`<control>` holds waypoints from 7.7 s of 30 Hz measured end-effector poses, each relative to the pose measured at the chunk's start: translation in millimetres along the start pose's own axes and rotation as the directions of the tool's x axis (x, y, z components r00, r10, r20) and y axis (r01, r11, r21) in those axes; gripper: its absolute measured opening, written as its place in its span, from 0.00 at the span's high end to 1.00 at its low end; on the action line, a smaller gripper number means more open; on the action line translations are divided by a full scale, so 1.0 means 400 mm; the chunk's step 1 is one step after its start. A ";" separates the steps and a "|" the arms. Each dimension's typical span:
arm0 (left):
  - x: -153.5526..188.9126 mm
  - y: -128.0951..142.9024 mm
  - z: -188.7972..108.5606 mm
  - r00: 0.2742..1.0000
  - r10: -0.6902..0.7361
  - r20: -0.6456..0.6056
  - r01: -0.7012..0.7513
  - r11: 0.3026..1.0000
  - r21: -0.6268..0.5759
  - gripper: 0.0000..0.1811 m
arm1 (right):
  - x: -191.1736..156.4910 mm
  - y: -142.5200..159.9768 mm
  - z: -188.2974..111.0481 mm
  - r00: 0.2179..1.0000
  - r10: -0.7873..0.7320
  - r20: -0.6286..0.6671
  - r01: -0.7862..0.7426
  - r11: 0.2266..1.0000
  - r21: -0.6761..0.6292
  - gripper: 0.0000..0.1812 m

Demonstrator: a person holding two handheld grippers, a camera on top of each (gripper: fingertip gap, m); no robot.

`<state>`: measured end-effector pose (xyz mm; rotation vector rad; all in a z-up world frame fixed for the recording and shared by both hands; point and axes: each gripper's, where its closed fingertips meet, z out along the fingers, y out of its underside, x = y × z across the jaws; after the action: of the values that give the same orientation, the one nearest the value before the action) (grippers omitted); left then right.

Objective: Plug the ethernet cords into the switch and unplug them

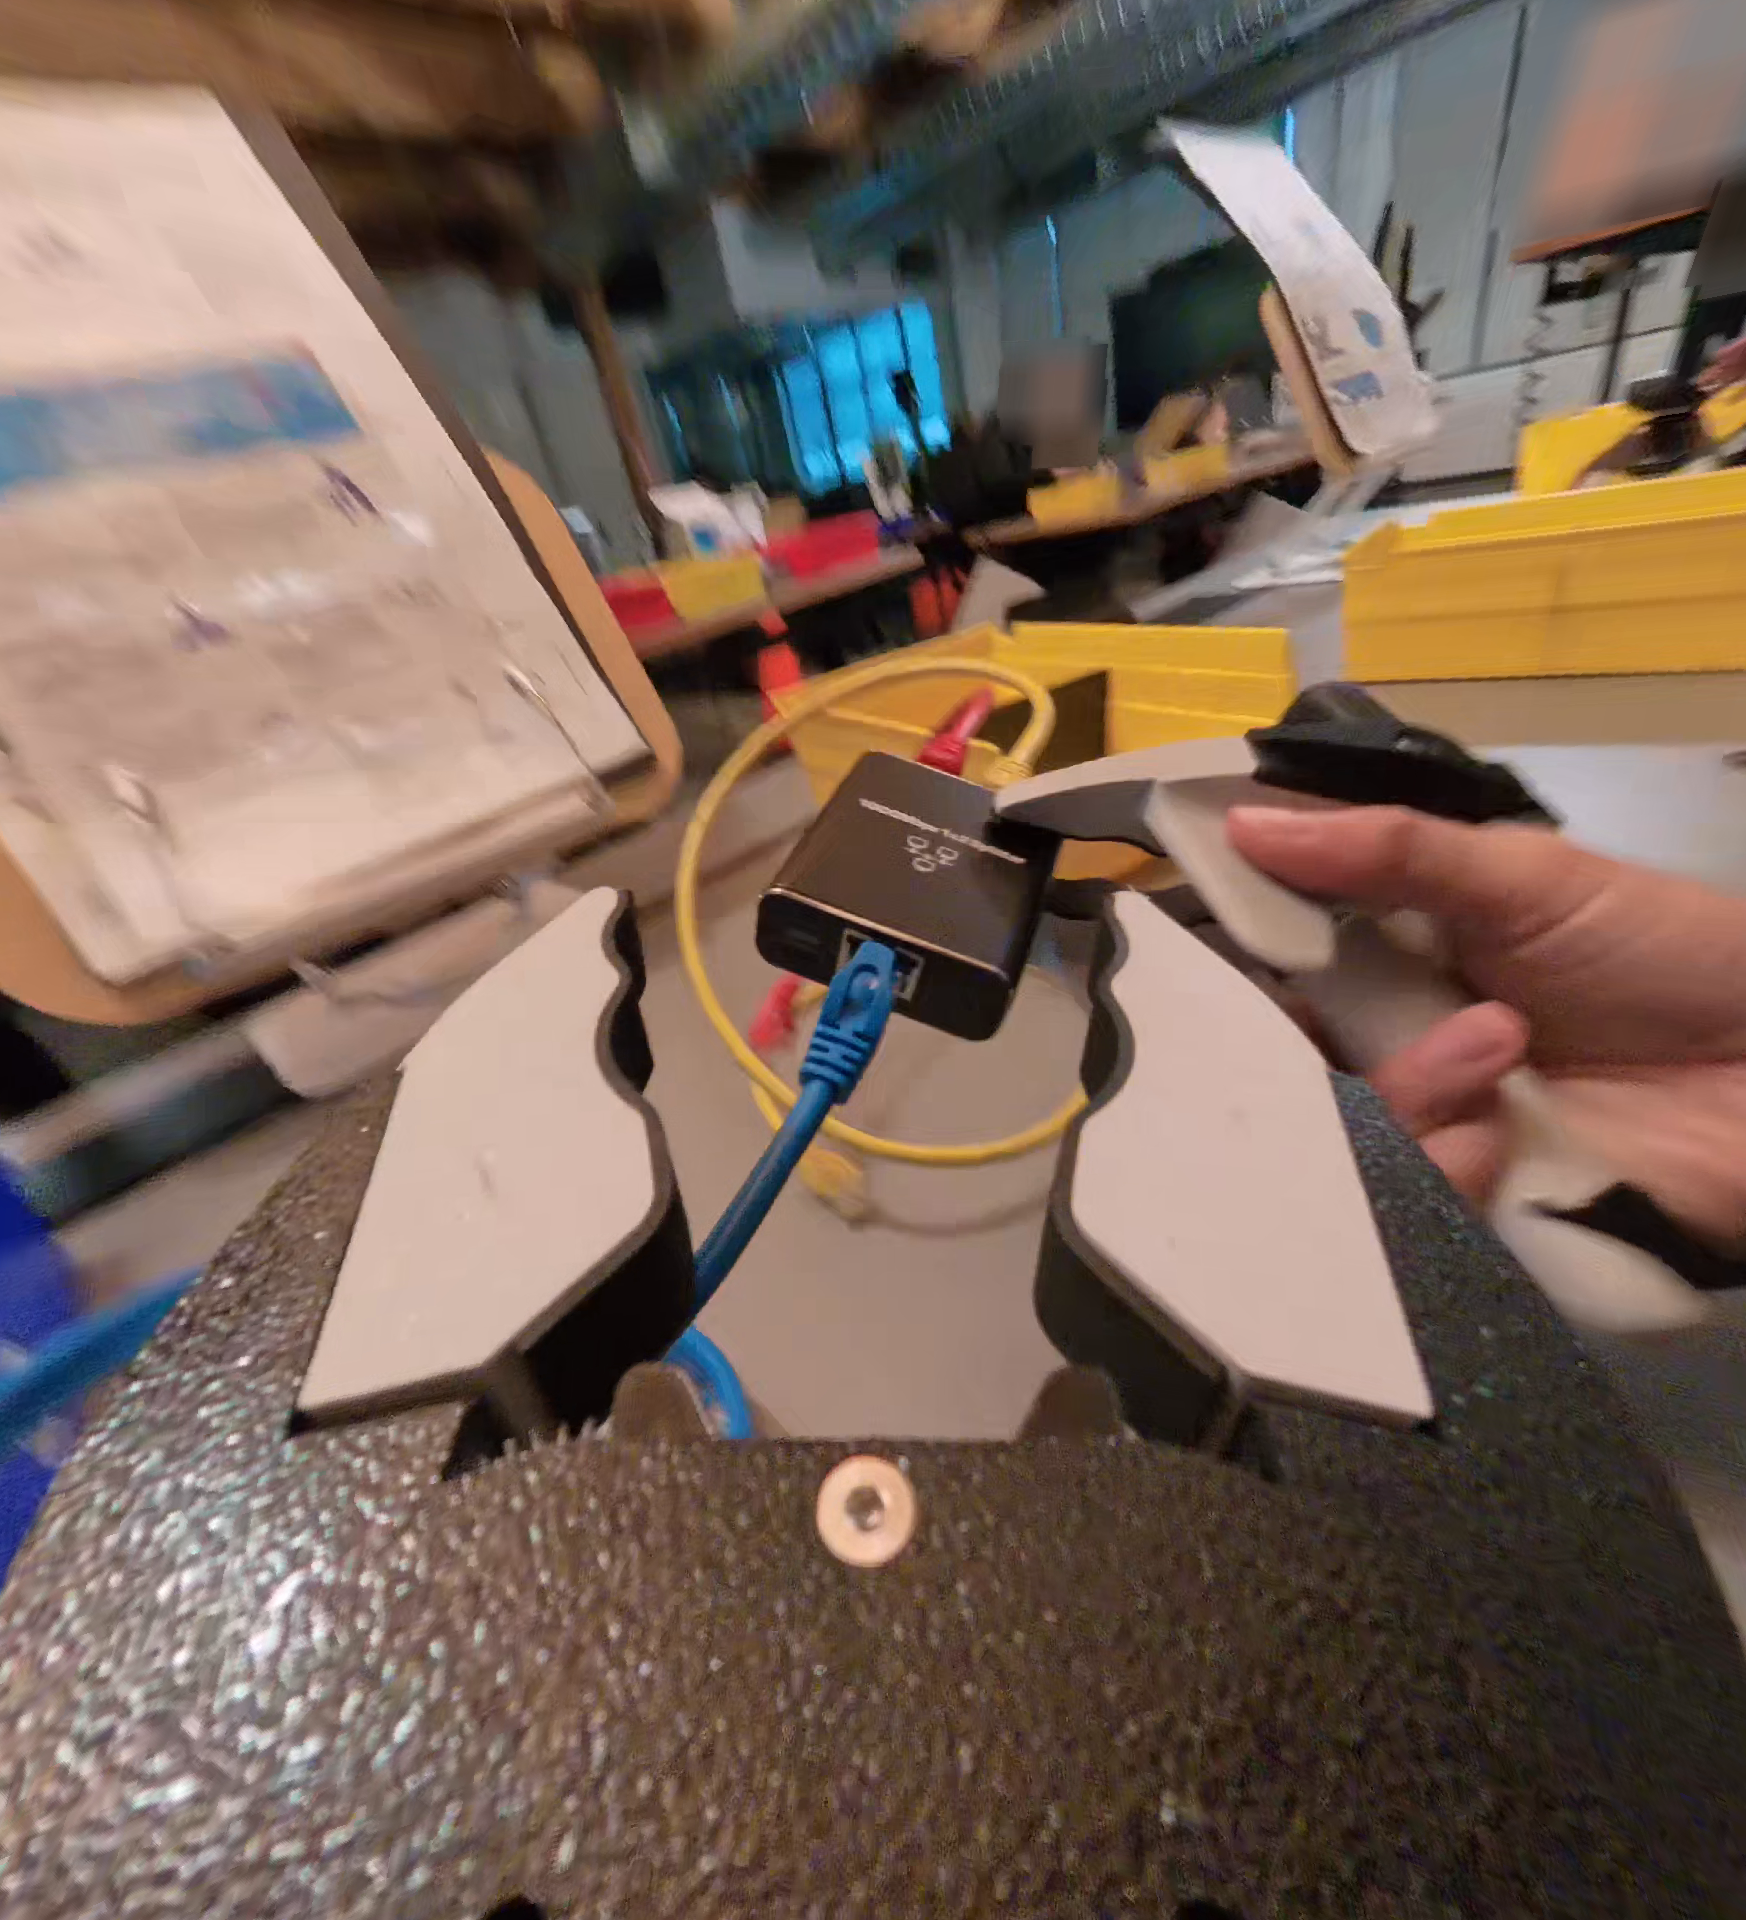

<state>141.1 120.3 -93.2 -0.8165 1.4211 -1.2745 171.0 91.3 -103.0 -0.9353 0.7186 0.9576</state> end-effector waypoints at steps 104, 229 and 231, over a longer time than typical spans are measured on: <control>-0.011 0.156 0.048 0.985 0.034 -0.172 -0.057 0.989 -0.136 0.59 | 0.091 0.041 0.029 0.983 0.054 -0.174 -0.050 0.998 0.031 0.92; -0.029 -0.042 -0.034 0.974 -0.113 -0.194 0.172 0.931 0.322 0.59 | -0.069 -0.212 0.070 0.715 -0.681 -0.158 0.640 0.728 -0.245 0.94; -0.065 -0.038 -0.037 0.958 -0.209 -0.196 0.264 0.910 0.320 0.59 | -0.087 -0.166 0.075 0.781 -0.618 -0.094 0.588 0.778 -0.221 0.94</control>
<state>131.5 145.6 -73.3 -0.6732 1.1937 -1.7512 220.1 88.5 -38.8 -1.3155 0.4130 0.3708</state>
